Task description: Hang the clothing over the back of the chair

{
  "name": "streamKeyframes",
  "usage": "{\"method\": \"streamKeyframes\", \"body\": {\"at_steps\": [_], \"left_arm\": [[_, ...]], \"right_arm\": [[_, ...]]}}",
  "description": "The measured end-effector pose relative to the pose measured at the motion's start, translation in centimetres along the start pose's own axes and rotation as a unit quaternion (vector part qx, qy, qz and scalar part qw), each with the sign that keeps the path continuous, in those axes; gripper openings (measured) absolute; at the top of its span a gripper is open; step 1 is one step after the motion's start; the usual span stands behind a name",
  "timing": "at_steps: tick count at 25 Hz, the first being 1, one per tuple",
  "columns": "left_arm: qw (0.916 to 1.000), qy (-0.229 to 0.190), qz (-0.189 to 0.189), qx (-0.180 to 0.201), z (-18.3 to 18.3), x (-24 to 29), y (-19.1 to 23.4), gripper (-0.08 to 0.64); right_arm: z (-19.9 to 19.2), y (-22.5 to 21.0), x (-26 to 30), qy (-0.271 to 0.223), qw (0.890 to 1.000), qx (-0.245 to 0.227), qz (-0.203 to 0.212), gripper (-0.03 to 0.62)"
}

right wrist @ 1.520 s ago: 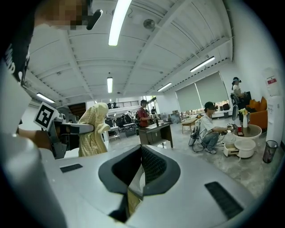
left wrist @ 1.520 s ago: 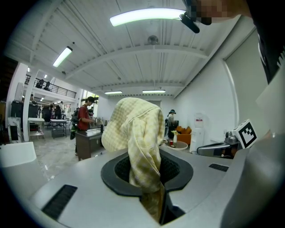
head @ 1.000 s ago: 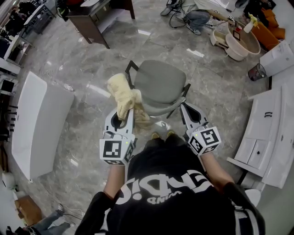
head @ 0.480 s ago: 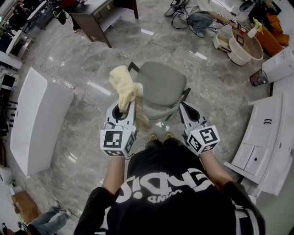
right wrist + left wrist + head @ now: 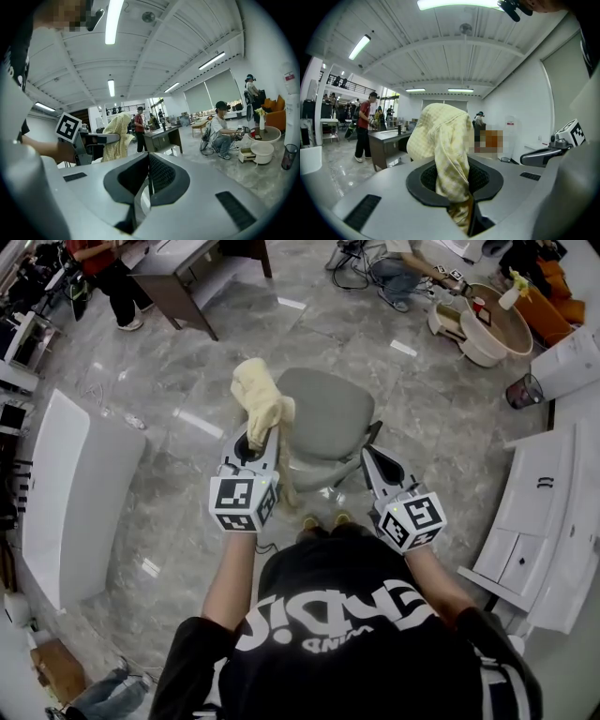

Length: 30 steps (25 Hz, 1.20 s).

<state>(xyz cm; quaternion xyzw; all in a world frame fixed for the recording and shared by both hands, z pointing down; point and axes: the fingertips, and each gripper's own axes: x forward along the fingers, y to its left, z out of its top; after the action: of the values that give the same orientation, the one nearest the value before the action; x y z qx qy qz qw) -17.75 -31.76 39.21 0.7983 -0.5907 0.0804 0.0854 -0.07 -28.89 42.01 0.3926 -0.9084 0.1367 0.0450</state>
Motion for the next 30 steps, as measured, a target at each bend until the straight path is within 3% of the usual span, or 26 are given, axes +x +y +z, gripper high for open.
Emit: {"method": "streamKeyframes", "body": {"at_steps": [18, 30], "left_arm": [[0.9956, 0.080, -0.037, -0.034, -7.8, 7.4, -1.1, 0.089], [0.9830, 0.173, -0.048, -0.040, -16.1, 9.5, -0.3, 0.095]], "right_arm": [[-1.6, -2.7, 0.9, 0.024, 0.999, 0.028, -0.021, 0.014], [-2.6, -2.7, 2.6, 0.044, 0.998, 0.033, -0.026, 0.014]]}}
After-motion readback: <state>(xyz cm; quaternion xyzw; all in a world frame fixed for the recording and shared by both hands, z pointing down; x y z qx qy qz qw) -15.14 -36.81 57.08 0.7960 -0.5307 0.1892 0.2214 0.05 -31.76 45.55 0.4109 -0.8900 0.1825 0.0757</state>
